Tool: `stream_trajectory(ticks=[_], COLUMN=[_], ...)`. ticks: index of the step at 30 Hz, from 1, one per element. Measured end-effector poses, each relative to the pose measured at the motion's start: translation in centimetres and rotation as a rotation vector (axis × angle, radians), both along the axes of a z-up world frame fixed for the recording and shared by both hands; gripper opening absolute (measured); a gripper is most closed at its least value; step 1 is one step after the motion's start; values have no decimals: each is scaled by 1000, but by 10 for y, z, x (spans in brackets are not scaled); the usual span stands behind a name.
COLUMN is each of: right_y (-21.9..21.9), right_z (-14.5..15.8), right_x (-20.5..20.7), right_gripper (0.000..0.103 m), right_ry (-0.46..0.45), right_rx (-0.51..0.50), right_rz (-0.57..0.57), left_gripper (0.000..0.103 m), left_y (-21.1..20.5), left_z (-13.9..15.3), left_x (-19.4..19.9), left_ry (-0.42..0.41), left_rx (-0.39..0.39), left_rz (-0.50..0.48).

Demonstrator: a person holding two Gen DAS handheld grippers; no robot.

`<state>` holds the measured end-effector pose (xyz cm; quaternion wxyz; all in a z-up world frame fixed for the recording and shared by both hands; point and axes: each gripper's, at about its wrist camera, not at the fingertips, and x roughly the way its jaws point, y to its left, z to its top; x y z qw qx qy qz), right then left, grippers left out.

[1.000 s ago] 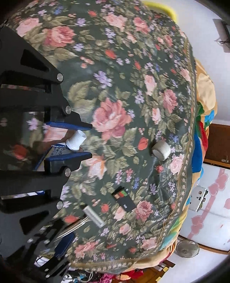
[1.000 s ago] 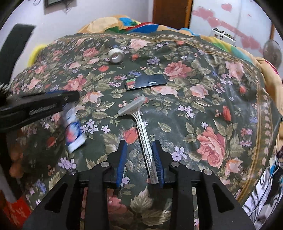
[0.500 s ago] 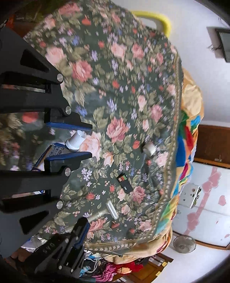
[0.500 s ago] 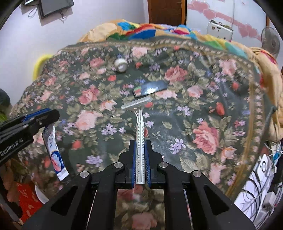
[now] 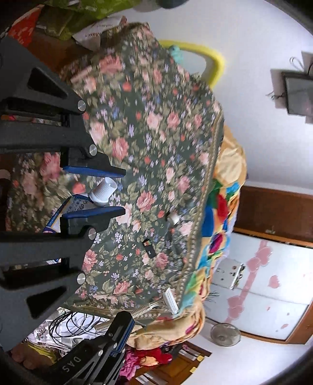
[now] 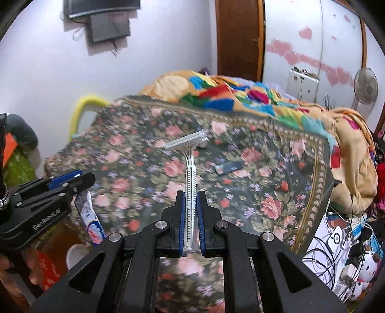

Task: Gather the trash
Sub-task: 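Carry the toothpaste tube and razor in both tools over the white bin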

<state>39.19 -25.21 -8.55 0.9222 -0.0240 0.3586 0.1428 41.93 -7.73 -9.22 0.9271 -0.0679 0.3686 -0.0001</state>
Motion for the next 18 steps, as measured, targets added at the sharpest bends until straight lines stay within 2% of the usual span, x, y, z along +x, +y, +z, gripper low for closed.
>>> stream_trajectory(ticks=[8, 18], right_y=[43, 120], right_z=[38, 46], right_x=[-60, -114], right_gripper=[9, 9], right_ry=[-62, -70], right_rx=[43, 64], right_rz=[81, 243], left_gripper=[23, 23], left_y=[54, 138], left_z=[33, 36], left_x=[-72, -155], left_ry=[-56, -75], left_rx=[-4, 20], left_rz=[85, 227])
